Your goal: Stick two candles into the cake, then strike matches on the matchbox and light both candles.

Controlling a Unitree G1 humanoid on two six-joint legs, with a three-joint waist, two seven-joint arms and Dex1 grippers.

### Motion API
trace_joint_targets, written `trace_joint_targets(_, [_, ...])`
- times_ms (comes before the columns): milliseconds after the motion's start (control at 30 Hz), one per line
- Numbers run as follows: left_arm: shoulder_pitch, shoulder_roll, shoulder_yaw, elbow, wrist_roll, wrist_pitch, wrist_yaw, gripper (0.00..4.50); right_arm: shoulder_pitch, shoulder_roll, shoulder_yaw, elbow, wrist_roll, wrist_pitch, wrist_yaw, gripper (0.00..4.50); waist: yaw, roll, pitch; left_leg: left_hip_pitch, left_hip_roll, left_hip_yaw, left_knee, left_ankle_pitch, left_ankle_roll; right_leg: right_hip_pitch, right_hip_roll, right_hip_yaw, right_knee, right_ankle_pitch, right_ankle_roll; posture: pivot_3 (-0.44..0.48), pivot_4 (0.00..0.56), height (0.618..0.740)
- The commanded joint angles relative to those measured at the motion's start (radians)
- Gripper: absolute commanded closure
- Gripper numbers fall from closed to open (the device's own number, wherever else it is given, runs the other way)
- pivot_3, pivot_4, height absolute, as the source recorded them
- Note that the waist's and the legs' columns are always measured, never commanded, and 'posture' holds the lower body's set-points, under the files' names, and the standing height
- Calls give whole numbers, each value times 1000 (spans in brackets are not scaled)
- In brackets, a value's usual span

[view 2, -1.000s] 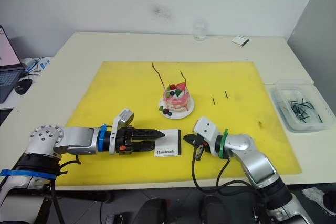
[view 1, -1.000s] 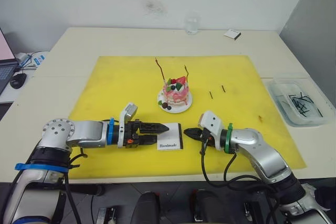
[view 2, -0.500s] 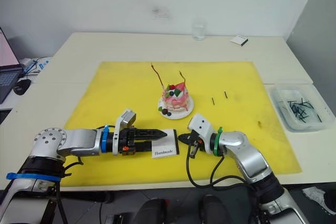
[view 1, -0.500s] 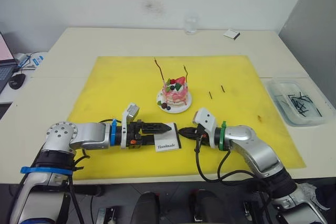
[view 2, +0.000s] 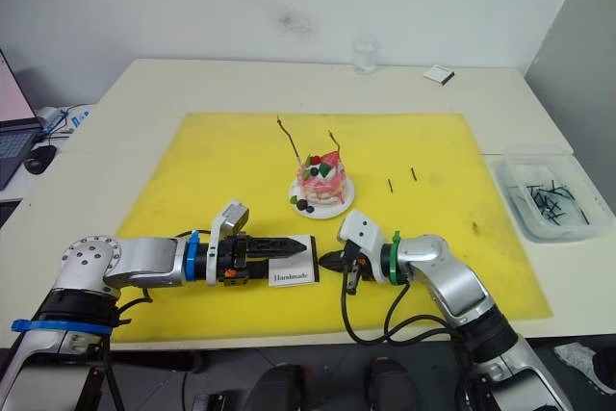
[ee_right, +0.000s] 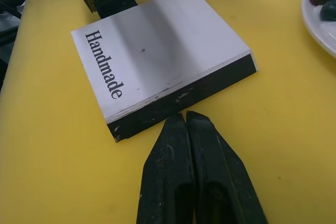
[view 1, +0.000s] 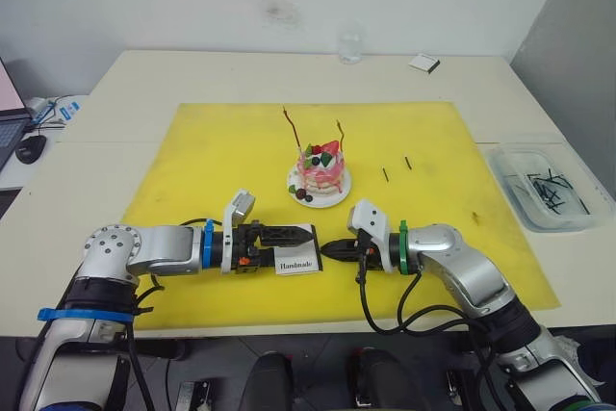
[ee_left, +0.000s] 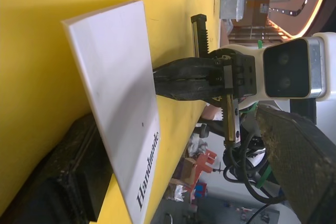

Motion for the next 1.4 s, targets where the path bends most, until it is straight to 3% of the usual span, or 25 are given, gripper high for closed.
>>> trace_joint_targets(33, [24, 3, 3, -19, -8, 2, 7, 0, -22, -23, -5, 19, -21, -36, 9, 4441, 0, 0, 0, 0, 0, 0, 0, 0, 0, 0, 0, 0, 0, 0, 0, 0, 150, 740])
trace_joint_targets(500, [61, 8, 12, -61, -8, -17, 22, 0, -63, 66, 7, 62, -24, -48, -15, 4441, -3, 0, 0, 0, 1, 0, 0, 0, 0, 0, 0, 0, 0, 0, 0, 0, 150, 740])
trace_joint_targets(667, [64, 3, 10, -60, -8, -21, 28, 0, -63, 48, -49, 76, -9, -28, -22, 4441, -2, 0, 0, 0, 0, 0, 0, 0, 0, 0, 0, 0, 0, 0, 0, 0, 150, 740])
trace_joint_targets(1167, [65, 2, 12, -56, -8, -32, 53, 0, -28, 88, 1, 34, -9, -9, -21, 4441, -2, 0, 0, 0, 0, 0, -1, 0, 0, 0, -1, 0, 0, 0, 0, 0, 150, 740])
trace_joint_targets(1400, [80, 1, 9, -76, -8, -42, 60, 0, -16, 35, -62, 35, 2, -11, -20, 4441, -2, 0, 0, 0, 0, 0, -1, 0, 0, 0, -1, 0, -1, 0, 0, 0, 150, 740])
